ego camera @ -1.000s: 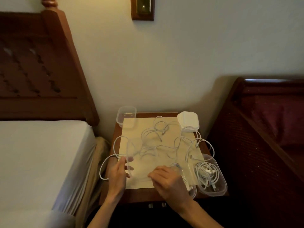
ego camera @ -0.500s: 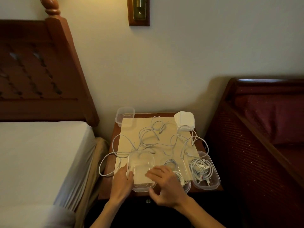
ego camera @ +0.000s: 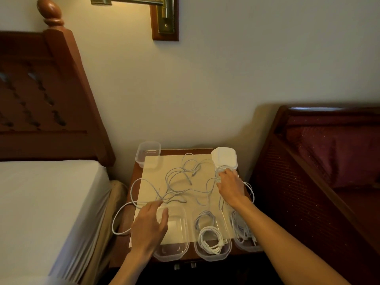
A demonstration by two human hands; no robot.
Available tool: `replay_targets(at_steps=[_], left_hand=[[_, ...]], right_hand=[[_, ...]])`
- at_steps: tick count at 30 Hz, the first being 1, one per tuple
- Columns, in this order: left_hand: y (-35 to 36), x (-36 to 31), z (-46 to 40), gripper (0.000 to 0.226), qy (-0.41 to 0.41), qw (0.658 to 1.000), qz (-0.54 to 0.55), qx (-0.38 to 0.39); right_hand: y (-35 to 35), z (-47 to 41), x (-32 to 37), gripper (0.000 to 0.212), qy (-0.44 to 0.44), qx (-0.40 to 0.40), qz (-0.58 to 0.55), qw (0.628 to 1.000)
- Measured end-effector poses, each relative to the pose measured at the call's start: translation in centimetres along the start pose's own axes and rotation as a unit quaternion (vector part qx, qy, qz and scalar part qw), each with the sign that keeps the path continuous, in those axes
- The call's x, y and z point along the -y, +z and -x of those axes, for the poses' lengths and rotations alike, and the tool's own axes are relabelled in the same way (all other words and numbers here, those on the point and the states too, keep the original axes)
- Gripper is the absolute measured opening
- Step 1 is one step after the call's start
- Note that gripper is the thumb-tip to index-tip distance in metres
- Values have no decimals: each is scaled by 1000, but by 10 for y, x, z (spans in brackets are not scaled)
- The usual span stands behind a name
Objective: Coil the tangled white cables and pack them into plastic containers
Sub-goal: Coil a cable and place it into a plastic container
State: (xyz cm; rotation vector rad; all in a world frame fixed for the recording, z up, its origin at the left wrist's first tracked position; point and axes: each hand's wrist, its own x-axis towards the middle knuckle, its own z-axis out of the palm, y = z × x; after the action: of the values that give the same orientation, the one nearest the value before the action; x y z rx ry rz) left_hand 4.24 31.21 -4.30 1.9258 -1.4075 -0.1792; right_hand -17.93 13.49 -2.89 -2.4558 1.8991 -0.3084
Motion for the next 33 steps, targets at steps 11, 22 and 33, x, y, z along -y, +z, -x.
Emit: replay_targets(at_steps=[11, 22, 33], left_hand=[[36, -68, -123, 68, 85, 963, 184, 179], [-33, -173, -234, 25, 135, 921, 336, 143], [-173, -203, -236, 19, 242, 924, 284, -83]], right_hand=[[-93, -65, 11, 19, -68, -130, -250, 957], [-161, -92, 14, 14, -154, -113, -381, 905], [-182, -104, 14, 13, -91, -159, -341, 922]])
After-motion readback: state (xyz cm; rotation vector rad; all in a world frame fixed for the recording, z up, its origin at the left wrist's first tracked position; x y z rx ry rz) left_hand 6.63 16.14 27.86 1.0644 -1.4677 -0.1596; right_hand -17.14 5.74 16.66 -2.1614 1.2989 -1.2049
